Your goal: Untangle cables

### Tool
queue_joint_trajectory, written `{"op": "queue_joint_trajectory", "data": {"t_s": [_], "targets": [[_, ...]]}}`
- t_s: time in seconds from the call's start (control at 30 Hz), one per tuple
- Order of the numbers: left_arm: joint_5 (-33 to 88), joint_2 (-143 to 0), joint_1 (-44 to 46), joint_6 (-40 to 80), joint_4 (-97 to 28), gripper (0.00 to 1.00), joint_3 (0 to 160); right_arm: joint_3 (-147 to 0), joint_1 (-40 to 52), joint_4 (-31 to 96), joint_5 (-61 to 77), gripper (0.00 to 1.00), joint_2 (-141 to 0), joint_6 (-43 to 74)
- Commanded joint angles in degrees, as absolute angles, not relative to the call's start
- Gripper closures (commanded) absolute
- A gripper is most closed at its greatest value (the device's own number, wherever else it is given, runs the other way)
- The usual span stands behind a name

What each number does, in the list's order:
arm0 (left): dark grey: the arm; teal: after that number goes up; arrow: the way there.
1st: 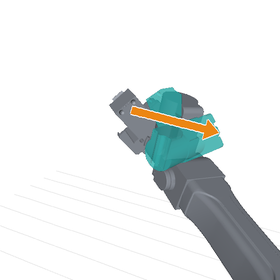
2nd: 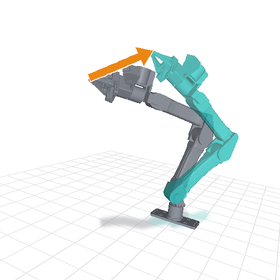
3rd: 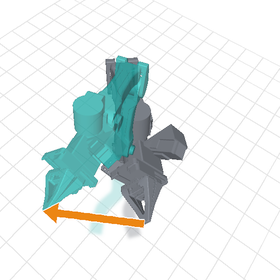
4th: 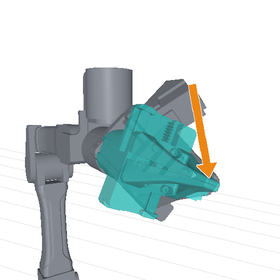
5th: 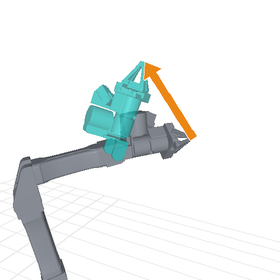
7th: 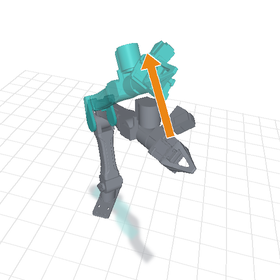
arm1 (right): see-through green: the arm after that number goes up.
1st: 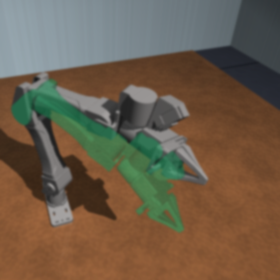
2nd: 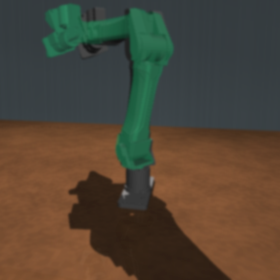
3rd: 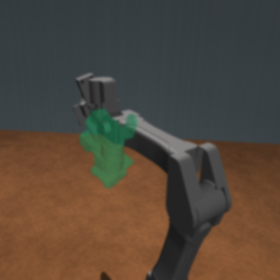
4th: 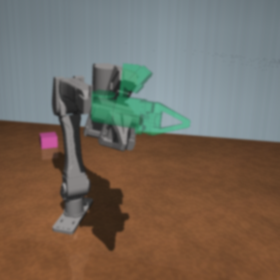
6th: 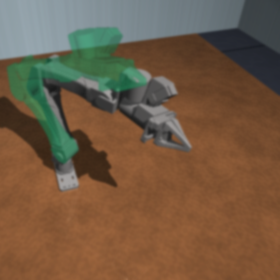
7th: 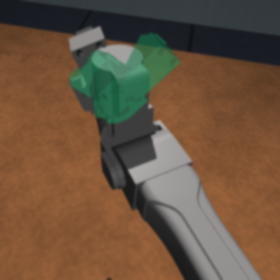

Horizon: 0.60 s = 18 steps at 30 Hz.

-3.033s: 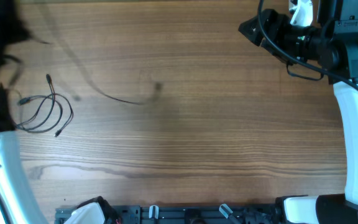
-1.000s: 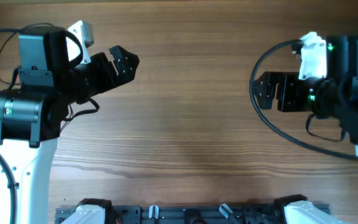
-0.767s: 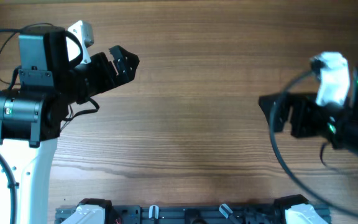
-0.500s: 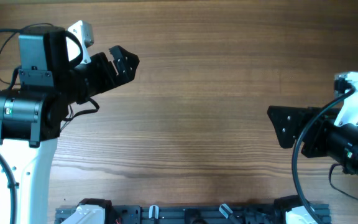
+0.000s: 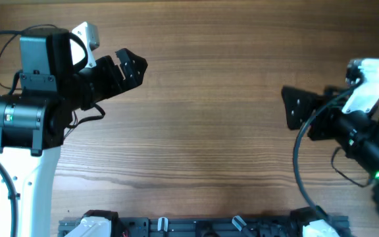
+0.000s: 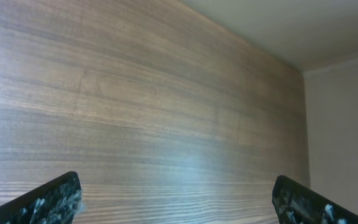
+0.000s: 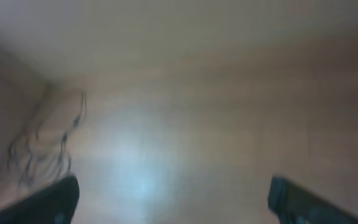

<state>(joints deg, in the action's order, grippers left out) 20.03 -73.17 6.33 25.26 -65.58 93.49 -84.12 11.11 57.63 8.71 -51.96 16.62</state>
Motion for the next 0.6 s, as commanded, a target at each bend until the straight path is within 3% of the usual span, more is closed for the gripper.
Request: {"op": "queue_joint_trajectory", "data": {"t_s": [0.0,0.37,0.57], "targets": [[20.51,-73.03,6.55,25.76,-65.43,0.0,93.97,-70.37,10.98,45.95,8.08,0.0,-41.47,6.96],[20.51,-73.03,6.55,25.76,-65.43,0.0,93.97,-25.45,5.96,7.75,9.1,0.0,-10.98,-3.18],[20.51,-73.03,6.55,25.76,-65.43,0.0,93.97,-10.26,5.91,-2.63,8.58,0.0,-1.48,-3.2]]}}
